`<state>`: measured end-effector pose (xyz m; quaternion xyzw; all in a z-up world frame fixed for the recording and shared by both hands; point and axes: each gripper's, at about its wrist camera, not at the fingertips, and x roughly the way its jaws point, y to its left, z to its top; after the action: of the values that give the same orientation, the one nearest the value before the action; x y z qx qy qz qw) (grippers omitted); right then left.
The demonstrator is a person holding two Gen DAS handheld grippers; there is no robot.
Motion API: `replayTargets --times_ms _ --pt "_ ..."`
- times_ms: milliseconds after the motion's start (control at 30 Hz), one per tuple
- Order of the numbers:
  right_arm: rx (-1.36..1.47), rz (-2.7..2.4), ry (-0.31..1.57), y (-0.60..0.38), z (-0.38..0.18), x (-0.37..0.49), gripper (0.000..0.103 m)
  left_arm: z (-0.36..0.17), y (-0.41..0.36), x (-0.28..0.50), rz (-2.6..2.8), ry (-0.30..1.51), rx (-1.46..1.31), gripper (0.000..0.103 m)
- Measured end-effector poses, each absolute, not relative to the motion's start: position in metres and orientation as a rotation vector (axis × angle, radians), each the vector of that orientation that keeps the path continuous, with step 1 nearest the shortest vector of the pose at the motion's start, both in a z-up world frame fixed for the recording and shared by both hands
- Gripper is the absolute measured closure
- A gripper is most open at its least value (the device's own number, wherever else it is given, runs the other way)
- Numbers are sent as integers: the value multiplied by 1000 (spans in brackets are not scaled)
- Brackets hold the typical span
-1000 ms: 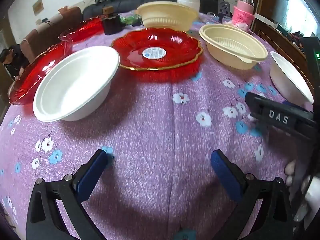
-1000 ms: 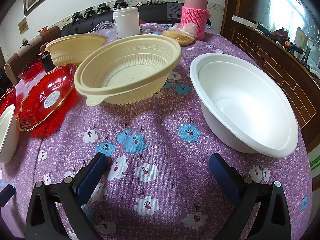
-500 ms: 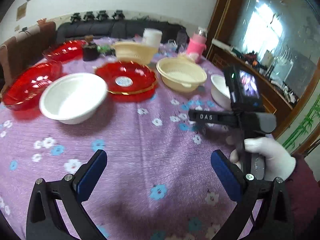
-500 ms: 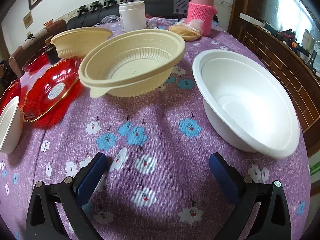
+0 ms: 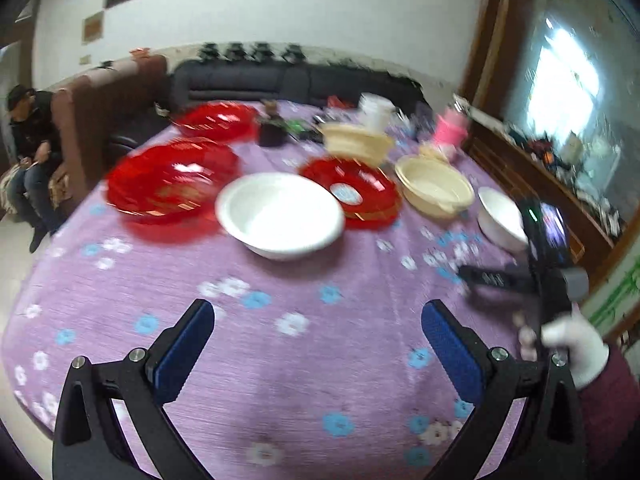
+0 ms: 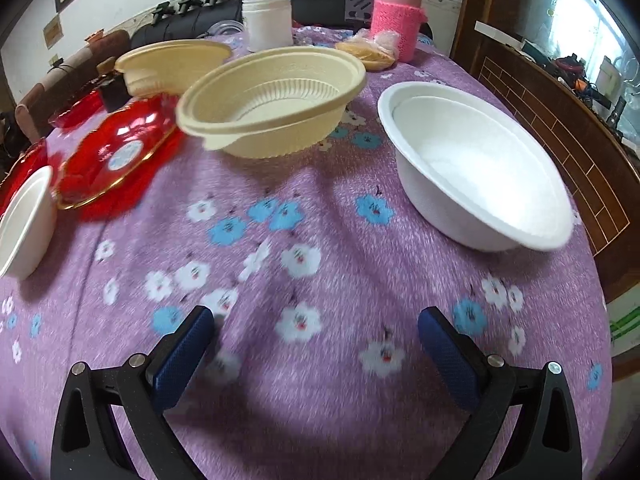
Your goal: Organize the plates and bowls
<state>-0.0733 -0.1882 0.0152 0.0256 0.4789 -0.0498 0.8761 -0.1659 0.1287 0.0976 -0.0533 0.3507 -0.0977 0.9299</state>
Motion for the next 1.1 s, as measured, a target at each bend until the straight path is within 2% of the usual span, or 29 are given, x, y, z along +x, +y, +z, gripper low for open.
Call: replayTargets --times_ms 167,500,733,900,1033,1067,1100 --pt "44 -42 842 -164 48 -115 1 116 188 -170 -59 563 -108 0" --pt "79 140 825 -106 69 -99 1 103 289 -129 126 691 -262 0" --pt "13 267 823 -46 68 -83 4 105 308 -109 183 714 -262 0" --pt "-53 378 795 1 105 -53 5 112 333 -79 174 760 -367 0" --pt "-62 453 885 48 121 9 5 110 349 -34 174 824 -388 0" --pt "-58 461 924 61 120 32 7 107 351 -23 171 841 -389 0" --pt "-49 462 950 69 118 47 13 103 354 -12 166 859 -394 0"
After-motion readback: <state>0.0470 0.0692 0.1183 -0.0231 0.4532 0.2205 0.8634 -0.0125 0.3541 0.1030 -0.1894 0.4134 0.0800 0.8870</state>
